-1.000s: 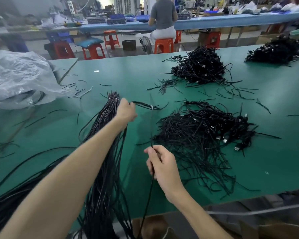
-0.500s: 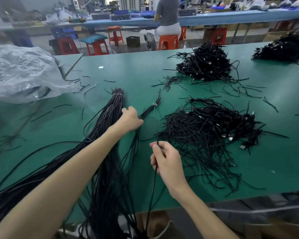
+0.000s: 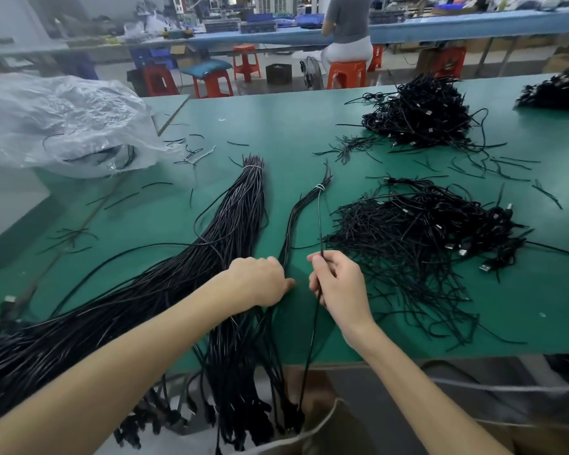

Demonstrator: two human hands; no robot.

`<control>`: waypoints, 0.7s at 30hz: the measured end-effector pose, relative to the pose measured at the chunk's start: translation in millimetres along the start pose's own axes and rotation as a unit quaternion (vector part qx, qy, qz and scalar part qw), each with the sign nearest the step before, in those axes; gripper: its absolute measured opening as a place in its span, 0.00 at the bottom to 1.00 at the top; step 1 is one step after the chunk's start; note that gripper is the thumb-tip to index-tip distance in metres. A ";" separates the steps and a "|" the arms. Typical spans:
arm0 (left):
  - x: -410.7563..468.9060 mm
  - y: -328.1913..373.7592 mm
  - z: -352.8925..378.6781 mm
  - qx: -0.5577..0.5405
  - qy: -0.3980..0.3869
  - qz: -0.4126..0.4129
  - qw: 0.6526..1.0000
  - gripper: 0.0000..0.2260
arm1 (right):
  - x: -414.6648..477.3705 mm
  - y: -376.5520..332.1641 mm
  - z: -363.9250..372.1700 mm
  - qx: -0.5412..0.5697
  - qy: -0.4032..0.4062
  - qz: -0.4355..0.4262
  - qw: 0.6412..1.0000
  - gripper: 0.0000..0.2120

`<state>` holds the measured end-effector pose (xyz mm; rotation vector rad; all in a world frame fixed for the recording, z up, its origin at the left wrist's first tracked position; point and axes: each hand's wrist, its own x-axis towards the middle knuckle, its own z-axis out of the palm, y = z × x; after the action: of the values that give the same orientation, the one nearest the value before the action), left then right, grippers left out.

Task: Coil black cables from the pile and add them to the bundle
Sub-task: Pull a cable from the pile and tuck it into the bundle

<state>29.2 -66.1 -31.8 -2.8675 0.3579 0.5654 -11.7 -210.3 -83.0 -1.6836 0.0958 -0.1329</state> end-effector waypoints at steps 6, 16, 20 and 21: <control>-2.5 6.8 -13.7 -0.054 0.024 0.011 0.998 0.09 | 1.5 -0.4 1.3 -0.024 0.010 0.002 1.000 0.09; 77.4 -25.5 -99.7 -0.422 0.249 -0.042 0.871 0.19 | 0.4 -0.7 -0.8 0.007 0.003 0.005 1.000 0.10; 106.4 -27.7 -54.9 -0.409 0.220 -0.082 0.882 0.14 | 1.5 0.1 -0.6 0.013 0.014 -0.002 1.000 0.09; 109.9 -26.1 -38.2 -0.368 0.204 -0.081 0.904 0.15 | 2.0 0.8 -0.5 0.014 0.017 -0.002 1.000 0.09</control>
<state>148.2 -72.0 -36.7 -3.7022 -0.0733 0.0458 -9.8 -211.2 -83.7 -1.6534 0.1160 -0.1655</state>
